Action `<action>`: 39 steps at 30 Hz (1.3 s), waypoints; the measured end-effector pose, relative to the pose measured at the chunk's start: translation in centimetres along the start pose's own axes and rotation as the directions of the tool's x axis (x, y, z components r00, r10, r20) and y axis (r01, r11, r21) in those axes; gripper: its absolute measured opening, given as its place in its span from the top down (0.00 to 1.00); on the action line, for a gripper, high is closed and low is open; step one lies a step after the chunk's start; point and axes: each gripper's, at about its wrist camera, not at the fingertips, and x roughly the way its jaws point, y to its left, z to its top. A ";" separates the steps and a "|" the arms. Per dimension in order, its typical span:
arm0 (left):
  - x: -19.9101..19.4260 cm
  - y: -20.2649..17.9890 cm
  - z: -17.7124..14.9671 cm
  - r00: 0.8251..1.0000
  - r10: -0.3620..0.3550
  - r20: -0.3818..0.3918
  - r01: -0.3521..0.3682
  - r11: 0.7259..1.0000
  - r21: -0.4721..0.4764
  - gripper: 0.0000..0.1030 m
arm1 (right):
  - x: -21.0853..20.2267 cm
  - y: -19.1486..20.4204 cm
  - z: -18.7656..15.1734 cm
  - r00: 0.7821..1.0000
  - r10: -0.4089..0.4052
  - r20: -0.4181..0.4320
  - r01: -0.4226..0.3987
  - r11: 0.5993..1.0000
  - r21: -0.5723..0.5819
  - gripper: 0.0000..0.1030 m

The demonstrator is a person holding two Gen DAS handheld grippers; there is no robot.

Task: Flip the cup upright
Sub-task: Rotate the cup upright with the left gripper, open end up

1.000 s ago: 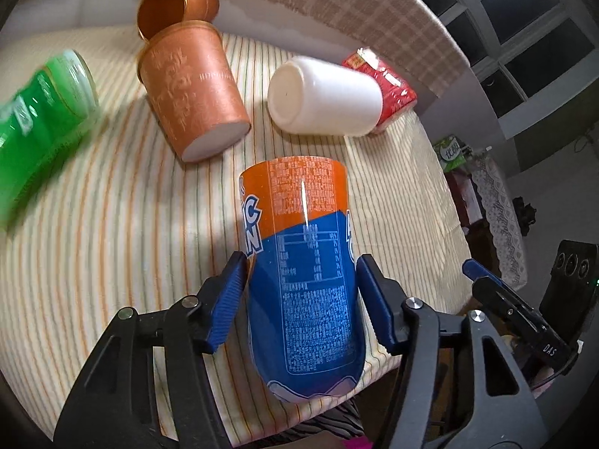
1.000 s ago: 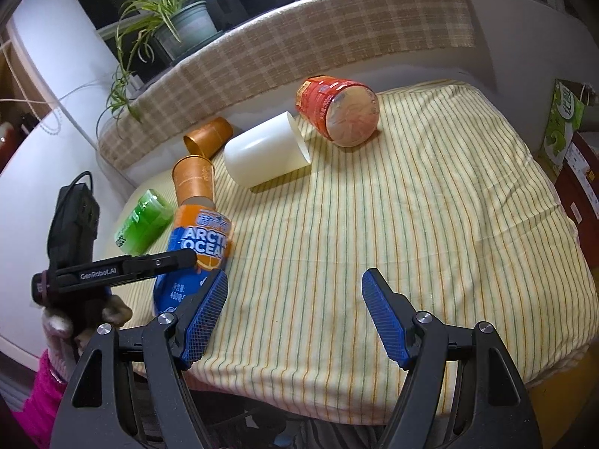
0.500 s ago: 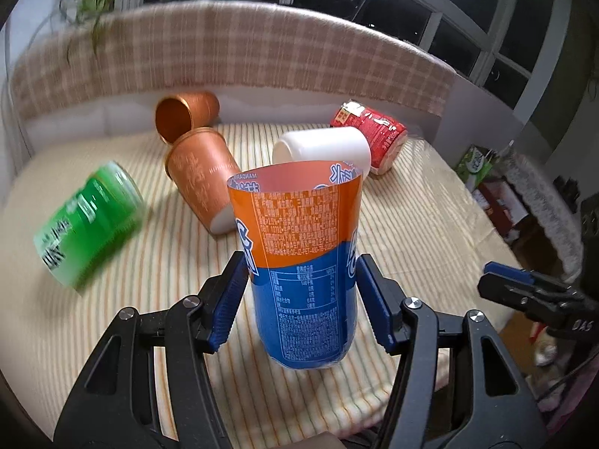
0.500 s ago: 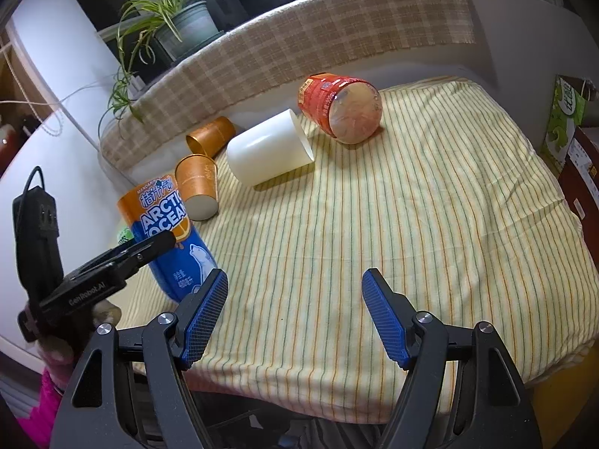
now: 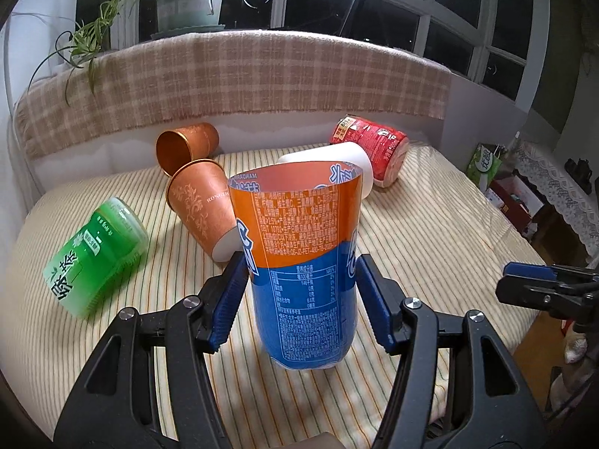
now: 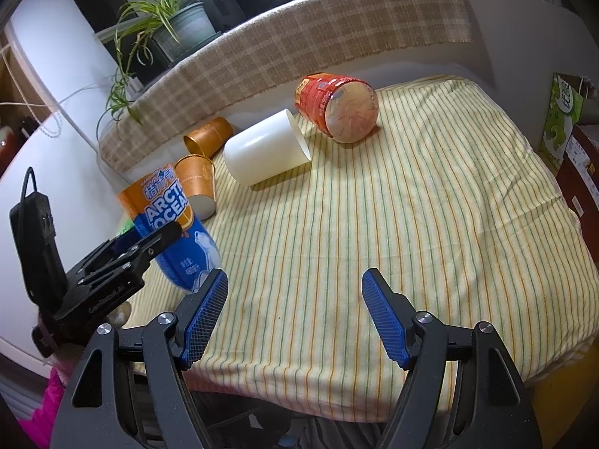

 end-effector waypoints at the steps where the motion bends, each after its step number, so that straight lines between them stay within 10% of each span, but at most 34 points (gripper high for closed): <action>1: 0.2 0.0 -0.1 1.000 0.000 0.002 0.000 1.000 0.002 0.41 | 0.0 0.0 0.0 1.000 0.000 0.000 0.000 1.000 0.002 0.28; 39: -2.1 -0.9 -2.7 0.996 -0.077 -0.032 0.079 0.995 0.057 0.34 | -1.2 2.5 -0.4 0.996 -0.042 0.085 0.048 0.996 -0.076 0.28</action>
